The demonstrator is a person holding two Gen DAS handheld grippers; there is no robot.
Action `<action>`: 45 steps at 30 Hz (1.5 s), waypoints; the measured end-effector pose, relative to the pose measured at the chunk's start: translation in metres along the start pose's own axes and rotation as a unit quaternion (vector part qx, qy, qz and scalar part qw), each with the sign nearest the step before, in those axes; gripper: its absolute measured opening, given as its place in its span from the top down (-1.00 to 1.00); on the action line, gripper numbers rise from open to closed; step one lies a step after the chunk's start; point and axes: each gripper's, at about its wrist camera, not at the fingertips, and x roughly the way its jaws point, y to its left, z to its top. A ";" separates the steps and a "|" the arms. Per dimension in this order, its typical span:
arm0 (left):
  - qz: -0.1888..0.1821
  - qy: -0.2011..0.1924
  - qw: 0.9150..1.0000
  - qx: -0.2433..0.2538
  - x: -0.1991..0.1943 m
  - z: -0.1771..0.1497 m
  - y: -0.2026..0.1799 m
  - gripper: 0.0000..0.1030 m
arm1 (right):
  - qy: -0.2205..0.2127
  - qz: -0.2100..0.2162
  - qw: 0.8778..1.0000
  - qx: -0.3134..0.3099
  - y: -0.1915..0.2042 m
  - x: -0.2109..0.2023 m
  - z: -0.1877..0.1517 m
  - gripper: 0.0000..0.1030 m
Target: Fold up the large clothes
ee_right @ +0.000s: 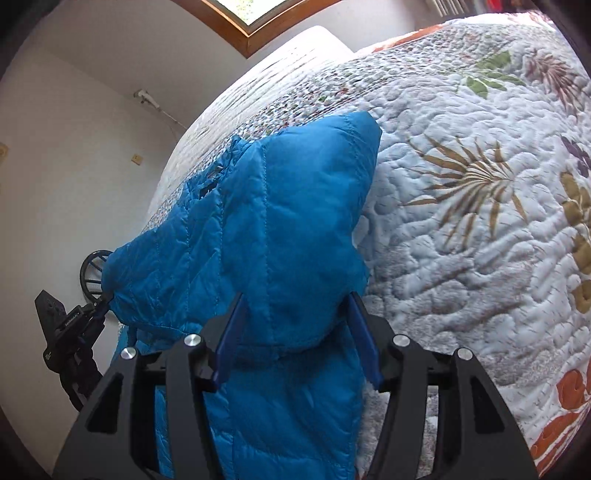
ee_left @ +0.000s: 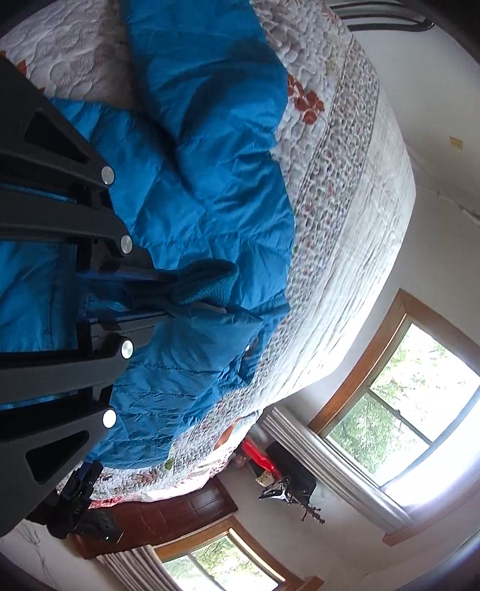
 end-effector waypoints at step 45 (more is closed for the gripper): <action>0.086 0.122 0.981 0.125 0.079 -0.041 -0.008 0.44 | 0.067 -0.188 0.973 -0.117 0.115 0.124 -0.020 0.05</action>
